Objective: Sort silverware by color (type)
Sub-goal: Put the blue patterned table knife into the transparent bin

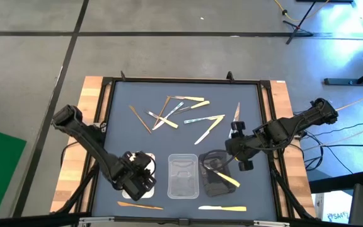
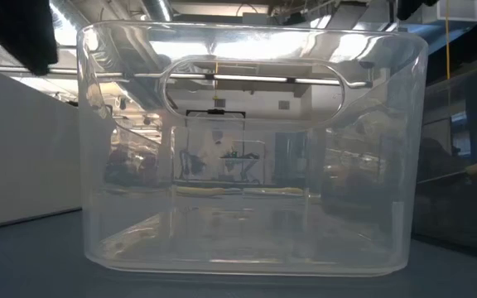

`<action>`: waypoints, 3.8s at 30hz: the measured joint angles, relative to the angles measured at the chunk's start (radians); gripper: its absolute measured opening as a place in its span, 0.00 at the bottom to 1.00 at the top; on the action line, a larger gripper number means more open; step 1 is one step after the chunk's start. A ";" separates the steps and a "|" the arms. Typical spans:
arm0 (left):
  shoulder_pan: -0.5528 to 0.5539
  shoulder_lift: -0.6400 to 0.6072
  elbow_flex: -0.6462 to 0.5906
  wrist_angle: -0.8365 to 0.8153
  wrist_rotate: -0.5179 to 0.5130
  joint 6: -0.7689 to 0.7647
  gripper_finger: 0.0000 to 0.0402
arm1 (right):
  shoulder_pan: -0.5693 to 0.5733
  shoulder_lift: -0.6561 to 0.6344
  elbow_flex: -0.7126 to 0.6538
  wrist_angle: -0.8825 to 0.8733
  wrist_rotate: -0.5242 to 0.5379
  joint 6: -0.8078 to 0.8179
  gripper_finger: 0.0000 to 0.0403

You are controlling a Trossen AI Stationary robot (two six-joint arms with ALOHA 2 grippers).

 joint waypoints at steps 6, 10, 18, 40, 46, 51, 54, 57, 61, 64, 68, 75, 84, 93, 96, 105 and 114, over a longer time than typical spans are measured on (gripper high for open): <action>0.039 -0.003 0.000 0.013 -0.018 0.092 0.27 | -0.001 0.000 0.000 -0.035 0.000 -0.051 0.39; 0.077 -0.003 0.000 0.058 -0.018 0.185 0.27 | -0.043 0.000 0.000 -0.037 -0.037 -0.089 0.39; 0.155 -0.006 0.000 0.125 -0.009 0.392 0.27 | -0.230 0.000 0.000 -0.097 -0.059 -0.186 0.39; 0.432 -0.183 0.000 0.153 0.010 0.977 0.27 | -0.545 0.000 -0.245 -0.019 -0.262 -0.776 0.39; 0.507 -0.198 0.000 0.153 0.031 1.078 0.27 | -0.591 0.000 -0.393 0.133 -0.260 -0.858 0.39; 0.554 -0.198 0.000 0.153 0.078 1.151 0.27 | -0.612 0.000 -0.498 0.238 -0.144 -0.864 0.39; 0.576 -0.198 0.000 0.153 0.090 1.168 0.27 | -0.610 0.000 -0.540 0.285 -0.079 -0.891 0.39; 0.590 -0.198 0.000 0.153 0.090 1.183 0.27 | -0.609 0.000 -0.578 0.316 -0.088 -0.934 0.39; 0.598 -0.198 0.000 0.153 0.090 1.184 0.27 | -0.609 0.001 -0.625 0.356 -0.087 -0.940 0.39; 0.600 -0.198 0.000 0.153 0.091 1.185 0.27 | -0.609 0.002 -0.660 0.401 -0.082 -0.961 0.39; 0.600 -0.198 0.000 0.153 0.091 1.185 0.27 | -0.609 0.002 -0.702 0.448 -0.080 -1.002 0.39; 0.599 -0.198 0.000 0.154 0.090 1.185 0.27 | -0.609 0.002 -0.760 0.526 -0.079 -1.018 0.39; 0.599 -0.198 0.000 0.154 0.090 1.184 0.27 | -0.609 0.002 -0.796 0.598 -0.078 -1.018 0.39; 0.599 -0.198 0.000 0.155 0.090 1.184 0.27 | -0.609 0.007 -0.829 0.639 -0.088 -1.018 0.39; 0.599 -0.198 0.000 0.156 0.090 1.184 0.27 | -0.609 0.007 -0.830 0.638 -0.096 -1.018 0.39; 0.599 -0.198 0.000 0.157 0.090 1.183 0.27 | -0.609 0.008 -0.831 0.637 -0.115 -1.018 0.39; 0.599 -0.198 0.000 0.157 0.090 1.183 0.27 | -0.609 0.008 -0.832 0.631 -0.132 -1.018 0.27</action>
